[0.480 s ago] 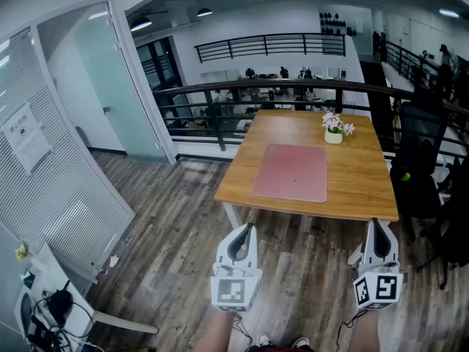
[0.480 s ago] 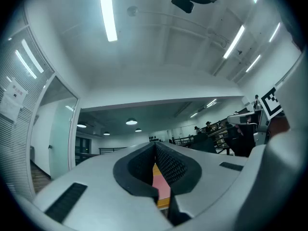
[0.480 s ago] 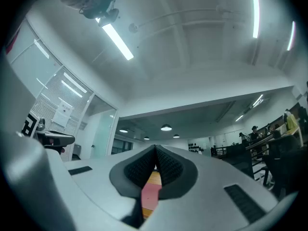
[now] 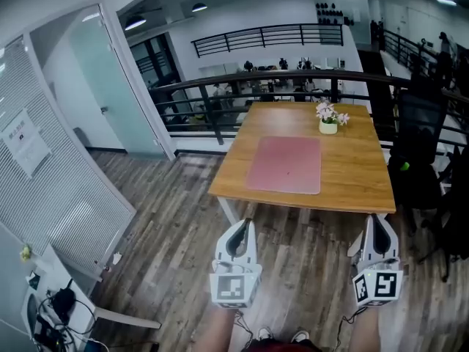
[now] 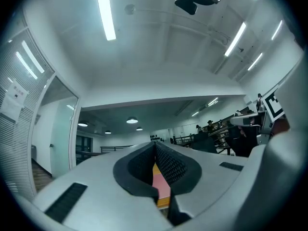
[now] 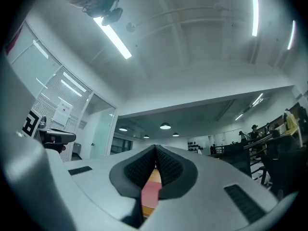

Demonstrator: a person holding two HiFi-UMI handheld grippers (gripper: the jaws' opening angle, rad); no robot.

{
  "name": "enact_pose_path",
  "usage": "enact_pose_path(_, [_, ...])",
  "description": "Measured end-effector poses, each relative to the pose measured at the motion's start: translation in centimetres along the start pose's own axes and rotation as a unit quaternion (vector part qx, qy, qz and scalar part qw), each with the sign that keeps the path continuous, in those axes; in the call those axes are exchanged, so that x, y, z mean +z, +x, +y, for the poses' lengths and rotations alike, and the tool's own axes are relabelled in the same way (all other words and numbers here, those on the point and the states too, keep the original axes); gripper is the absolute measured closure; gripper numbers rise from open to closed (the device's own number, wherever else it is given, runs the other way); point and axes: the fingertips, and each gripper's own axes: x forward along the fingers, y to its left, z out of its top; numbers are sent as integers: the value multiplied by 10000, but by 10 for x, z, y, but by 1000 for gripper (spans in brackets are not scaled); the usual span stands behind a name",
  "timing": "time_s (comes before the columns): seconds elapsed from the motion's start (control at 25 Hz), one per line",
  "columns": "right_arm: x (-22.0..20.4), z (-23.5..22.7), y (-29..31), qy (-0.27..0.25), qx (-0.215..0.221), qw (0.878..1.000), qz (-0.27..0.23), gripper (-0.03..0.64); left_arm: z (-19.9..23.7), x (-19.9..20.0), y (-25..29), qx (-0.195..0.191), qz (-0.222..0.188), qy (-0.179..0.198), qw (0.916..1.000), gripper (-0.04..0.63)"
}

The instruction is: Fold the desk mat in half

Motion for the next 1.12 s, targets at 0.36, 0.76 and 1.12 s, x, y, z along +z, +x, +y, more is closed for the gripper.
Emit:
enact_pose_path(0.36, [-20, -52, -1, 139, 120, 9998, 69, 607, -50, -8, 18, 164, 113, 201, 9996, 575])
enact_pose_path(0.76, [-41, -73, 17, 193, 441, 9987, 158, 606, -65, -22, 27, 445, 280, 407, 9978, 575])
enact_pose_path(1.12, [-61, -67, 63, 172, 453, 9986, 209, 607, -42, -42, 67, 453, 219, 316, 9982, 575])
